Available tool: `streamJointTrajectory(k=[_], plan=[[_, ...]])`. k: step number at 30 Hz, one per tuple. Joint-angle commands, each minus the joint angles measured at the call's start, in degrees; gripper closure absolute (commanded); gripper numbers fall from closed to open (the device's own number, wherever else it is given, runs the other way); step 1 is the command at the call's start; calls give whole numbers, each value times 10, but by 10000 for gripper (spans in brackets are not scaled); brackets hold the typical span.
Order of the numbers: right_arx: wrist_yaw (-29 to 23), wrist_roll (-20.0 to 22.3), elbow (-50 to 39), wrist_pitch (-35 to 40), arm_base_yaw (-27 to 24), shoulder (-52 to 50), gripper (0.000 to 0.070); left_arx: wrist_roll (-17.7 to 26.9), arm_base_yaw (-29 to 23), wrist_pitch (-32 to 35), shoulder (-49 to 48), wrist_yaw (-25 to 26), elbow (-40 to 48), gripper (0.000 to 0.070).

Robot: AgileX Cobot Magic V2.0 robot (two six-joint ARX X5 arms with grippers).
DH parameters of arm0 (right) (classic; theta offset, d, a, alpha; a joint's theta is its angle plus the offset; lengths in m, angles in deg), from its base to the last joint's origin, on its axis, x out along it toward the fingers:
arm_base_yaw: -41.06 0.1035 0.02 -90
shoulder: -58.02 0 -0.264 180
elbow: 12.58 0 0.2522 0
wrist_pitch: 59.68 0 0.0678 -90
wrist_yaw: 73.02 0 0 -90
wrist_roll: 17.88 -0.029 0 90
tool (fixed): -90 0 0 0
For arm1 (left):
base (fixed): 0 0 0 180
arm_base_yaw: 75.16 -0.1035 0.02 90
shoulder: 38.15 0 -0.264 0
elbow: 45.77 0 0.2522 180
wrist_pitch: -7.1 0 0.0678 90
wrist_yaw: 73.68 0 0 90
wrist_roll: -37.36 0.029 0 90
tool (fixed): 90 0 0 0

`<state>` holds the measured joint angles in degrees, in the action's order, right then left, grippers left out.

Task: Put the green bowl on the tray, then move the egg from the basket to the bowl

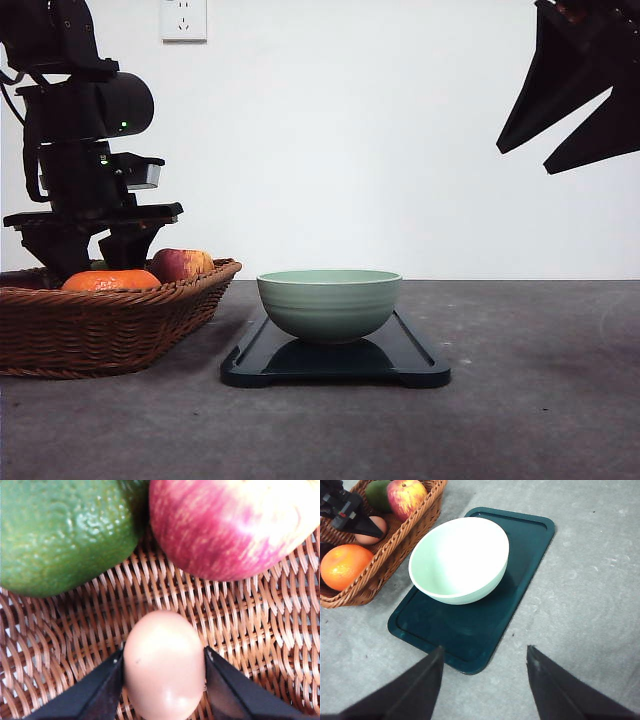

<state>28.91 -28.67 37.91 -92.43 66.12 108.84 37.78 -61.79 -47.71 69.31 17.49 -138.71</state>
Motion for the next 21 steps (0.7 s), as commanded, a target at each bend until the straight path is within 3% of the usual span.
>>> streamJointTrajectory(k=[1, 21], plan=[[0, -6, 5, 6, 3, 3, 378, 2, 1, -1, 8, -3, -12, 436], [0, -6, 5, 6, 3, 3, 378, 4, 16, -22, -93, -2, -19, 435]])
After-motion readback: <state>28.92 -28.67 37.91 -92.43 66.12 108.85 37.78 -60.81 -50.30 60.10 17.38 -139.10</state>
